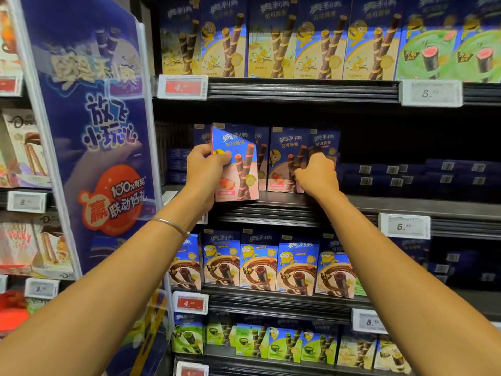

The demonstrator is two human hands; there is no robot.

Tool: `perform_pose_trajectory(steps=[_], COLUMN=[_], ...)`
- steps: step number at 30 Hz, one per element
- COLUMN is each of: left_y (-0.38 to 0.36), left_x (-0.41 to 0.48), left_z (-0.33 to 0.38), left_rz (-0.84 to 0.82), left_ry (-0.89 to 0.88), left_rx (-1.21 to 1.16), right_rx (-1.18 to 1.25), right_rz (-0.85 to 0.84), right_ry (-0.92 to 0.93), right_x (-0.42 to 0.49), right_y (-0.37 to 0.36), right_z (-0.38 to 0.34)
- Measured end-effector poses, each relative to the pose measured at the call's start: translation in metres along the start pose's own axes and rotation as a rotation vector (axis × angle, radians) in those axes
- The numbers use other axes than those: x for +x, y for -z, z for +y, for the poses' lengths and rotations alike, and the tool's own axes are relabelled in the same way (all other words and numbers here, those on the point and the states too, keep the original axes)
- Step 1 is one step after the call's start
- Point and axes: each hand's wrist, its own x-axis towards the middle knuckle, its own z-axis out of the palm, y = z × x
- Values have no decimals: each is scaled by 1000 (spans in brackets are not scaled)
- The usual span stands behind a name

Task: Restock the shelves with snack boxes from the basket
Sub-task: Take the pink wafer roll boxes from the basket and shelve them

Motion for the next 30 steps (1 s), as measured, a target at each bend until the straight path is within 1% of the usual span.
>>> perform_pose_trajectory(steps=[4,6,8,10,11,12,14,15,18,21,22,24,25,26,28,30], left_y=[-3,-5,-9,-17,-22,-28,-42,-49,-64,-74,-77,-78,-76,-72,-60,-47], left_x=[-2,-4,-5,-6,-7,-8,-11,-13,-18,-19,-20,-20,-19,-16,-6,3], left_z=[1,2,2,3,4,4,5,5,6,7,7,8,7,5,1,-3], left_rz=[-34,-50,-64,-76,-85,-98,-128,-142,-176,-239,-244,-193,-137,-66,108,246], left_ry=[-11,-15,-20,-33,-40,-47,-58,-59,-47,-56,-58,-76,-104,-139,-178,-166], left_rx=[-13,-4,-5,-9,-9,-4,-5,-20,-54,-36,-22,-9,16,74,264,405], right_rx=[-23,-24,36,215,340,465,602,608,573,644,638,636,645,653,663,630], right_rz=[-30,-12,94,189,180,132,4,-31,-38,-91,-86,-26,10,41,84,91], right_ry=[12,-1,-1,85,144,184,217,224,183,123,112,73,45,10,-68,-142], right_x=[-2,-5,-11,-23,-29,-36,-45,-47,-45,-40,-37,-30,-25,-19,-6,7], right_y=[-1,3,8,15,18,21,25,27,37,48,51,57,61,65,71,72], right_z=[-1,0,1,-1,-4,-9,-16,-18,-14,-2,2,12,17,24,39,54])
